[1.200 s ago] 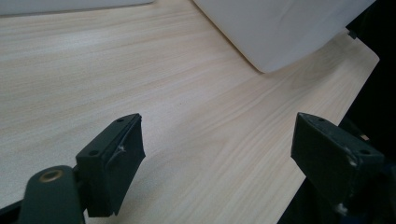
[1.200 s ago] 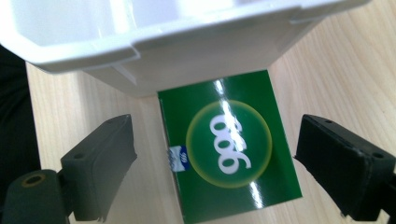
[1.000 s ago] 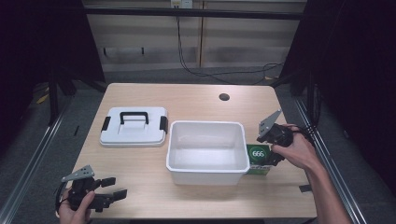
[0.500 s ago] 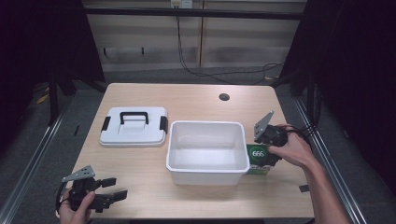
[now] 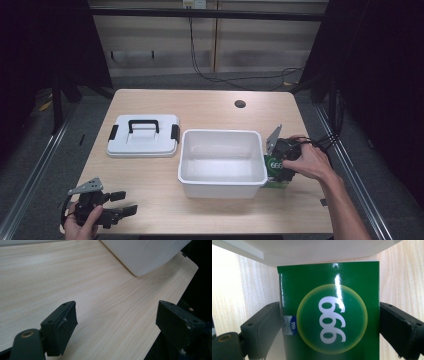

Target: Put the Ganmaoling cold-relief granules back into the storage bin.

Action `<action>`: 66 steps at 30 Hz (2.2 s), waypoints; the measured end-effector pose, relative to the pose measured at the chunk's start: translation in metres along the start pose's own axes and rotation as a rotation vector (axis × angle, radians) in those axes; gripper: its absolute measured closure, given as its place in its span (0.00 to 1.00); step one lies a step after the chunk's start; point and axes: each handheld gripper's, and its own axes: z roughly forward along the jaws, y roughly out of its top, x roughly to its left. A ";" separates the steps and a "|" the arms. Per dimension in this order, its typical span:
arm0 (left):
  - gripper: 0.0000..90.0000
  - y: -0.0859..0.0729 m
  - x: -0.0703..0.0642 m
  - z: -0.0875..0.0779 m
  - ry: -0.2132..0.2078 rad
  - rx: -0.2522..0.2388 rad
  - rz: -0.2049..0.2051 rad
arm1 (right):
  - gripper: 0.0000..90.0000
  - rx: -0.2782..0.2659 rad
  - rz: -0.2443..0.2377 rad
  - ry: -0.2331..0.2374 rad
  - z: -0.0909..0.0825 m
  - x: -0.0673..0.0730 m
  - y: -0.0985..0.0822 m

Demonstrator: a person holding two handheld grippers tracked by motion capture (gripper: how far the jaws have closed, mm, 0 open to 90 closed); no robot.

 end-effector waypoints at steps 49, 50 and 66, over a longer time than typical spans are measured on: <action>0.19 0.000 0.000 -0.001 0.010 -0.015 -0.006 | 0.17 0.018 0.076 -0.024 -0.046 0.010 -0.020; 0.19 0.000 0.000 -0.002 0.010 -0.015 -0.007 | 0.17 0.008 0.081 -0.027 -0.047 0.010 -0.021; 0.19 0.000 0.000 -0.002 0.010 -0.017 -0.006 | 0.18 -0.066 0.156 -0.056 -0.067 0.015 -0.035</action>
